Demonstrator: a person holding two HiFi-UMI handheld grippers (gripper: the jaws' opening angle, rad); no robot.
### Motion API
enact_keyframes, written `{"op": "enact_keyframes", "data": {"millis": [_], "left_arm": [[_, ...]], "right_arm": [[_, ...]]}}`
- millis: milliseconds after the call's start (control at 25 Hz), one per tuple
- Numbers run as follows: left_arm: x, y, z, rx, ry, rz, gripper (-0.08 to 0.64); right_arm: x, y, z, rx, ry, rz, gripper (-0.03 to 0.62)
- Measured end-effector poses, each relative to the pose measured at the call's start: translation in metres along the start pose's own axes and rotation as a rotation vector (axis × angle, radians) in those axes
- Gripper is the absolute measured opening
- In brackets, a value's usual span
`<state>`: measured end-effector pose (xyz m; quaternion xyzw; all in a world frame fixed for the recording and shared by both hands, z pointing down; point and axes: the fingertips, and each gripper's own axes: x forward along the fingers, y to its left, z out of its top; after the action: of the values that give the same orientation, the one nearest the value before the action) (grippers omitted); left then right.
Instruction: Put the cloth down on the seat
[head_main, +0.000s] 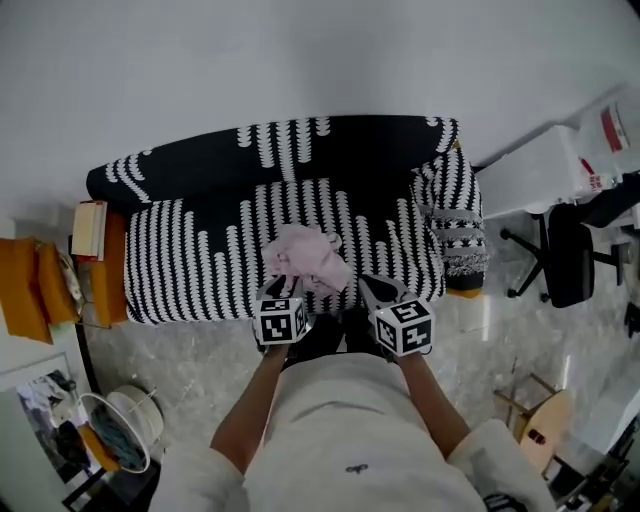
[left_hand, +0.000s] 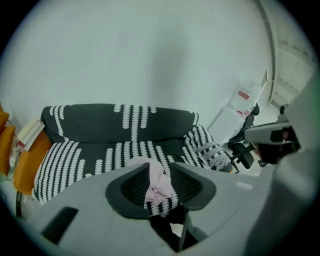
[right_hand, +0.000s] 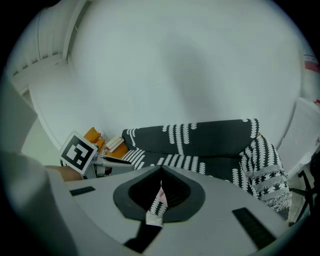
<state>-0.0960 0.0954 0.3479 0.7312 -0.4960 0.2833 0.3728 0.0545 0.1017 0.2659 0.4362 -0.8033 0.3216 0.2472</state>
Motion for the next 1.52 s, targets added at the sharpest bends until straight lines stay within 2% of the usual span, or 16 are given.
{"op": "enact_keyframes", "data": {"millis": [480, 840, 1080, 1320, 1520], "left_arm": [[-0.041, -0.005, 0.013, 0.041, -0.075, -0.01, 0.027], [-0.07, -0.042, 0.002, 0.01, -0.128, 0.007, 0.012], [-0.095, -0.092, -0.026, 0.029, -0.132, -0.013, 0.012], [-0.116, -0.148, -0.069, 0.01, -0.112, -0.037, 0.012], [-0.126, -0.194, -0.105, -0.007, -0.083, -0.081, 0.012]], "right_arm": [[-0.016, 0.009, 0.013, -0.051, -0.057, 0.005, 0.008], [-0.057, 0.002, 0.0, -0.099, -0.088, 0.014, 0.008], [-0.098, -0.001, -0.036, -0.101, -0.072, 0.046, 0.008], [-0.139, -0.007, -0.087, -0.068, -0.062, 0.06, 0.008], [-0.165, -0.002, -0.119, -0.042, -0.065, 0.118, 0.008]]}}
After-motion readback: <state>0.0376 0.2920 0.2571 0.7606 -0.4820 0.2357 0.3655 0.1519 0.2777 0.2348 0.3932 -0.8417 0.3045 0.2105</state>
